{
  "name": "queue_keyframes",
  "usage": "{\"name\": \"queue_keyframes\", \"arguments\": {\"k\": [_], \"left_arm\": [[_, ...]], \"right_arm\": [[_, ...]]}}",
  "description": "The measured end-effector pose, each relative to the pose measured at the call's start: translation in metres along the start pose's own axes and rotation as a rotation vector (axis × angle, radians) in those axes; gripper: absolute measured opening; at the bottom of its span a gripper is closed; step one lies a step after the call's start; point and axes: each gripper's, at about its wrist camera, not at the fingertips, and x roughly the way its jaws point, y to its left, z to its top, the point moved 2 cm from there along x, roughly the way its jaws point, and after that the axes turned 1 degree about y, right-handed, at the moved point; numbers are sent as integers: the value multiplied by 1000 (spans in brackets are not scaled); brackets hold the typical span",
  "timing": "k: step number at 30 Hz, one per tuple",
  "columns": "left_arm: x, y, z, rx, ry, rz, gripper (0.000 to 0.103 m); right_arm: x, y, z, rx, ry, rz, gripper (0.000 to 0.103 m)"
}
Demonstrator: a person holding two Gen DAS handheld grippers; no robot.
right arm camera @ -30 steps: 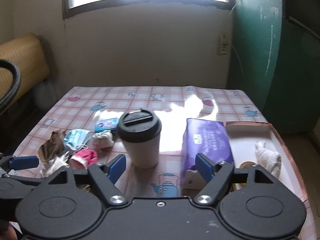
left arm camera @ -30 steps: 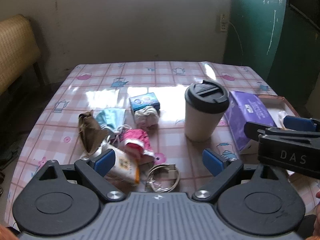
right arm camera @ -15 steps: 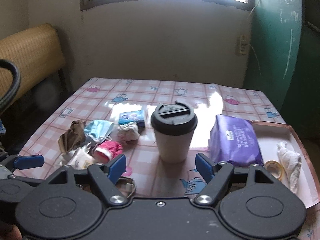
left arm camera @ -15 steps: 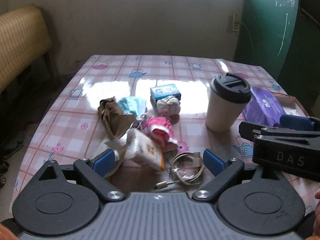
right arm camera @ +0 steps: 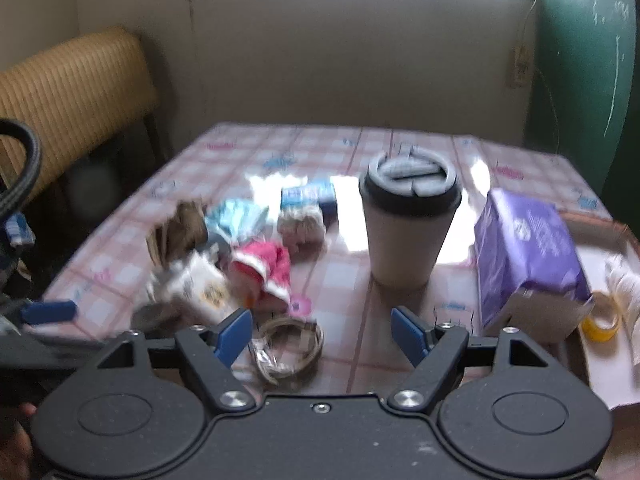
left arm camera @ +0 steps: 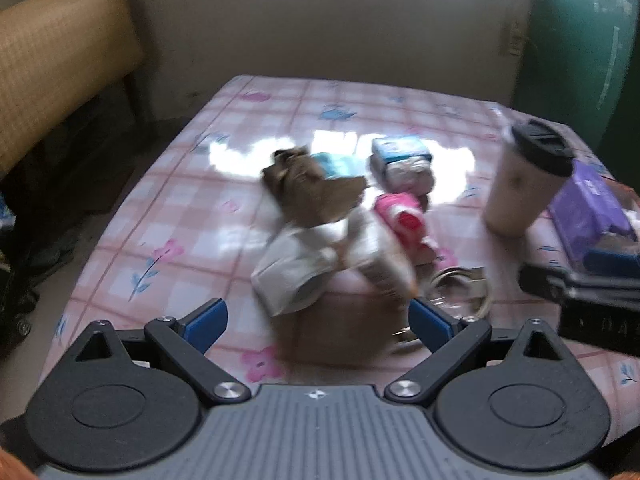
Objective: Organize soft objects
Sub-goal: 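Grasp the white face mask with the left tool while the right tool grasps the coiled cable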
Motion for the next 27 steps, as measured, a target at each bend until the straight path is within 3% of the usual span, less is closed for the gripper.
{"name": "queue_keyframes", "arguments": {"k": [8, 17, 18, 20, 27], "left_arm": [[14, 28, -7, -56, 30, 19, 100], [23, 26, -4, -56, 4, 0, 101], [25, 26, -4, -51, 1, 5, 101], [29, 28, -5, -48, -2, 14, 102], [55, 25, 4, 18, -56, 39, 103]], "right_arm": [[44, 10, -22, -22, 78, 80, 90], [82, 20, -21, -49, 101, 61, 91], [82, 20, -22, -58, 88, 58, 90], [81, 18, -24, -72, 64, 40, 76], [74, -4, -23, 21, 71, 59, 74]]}}
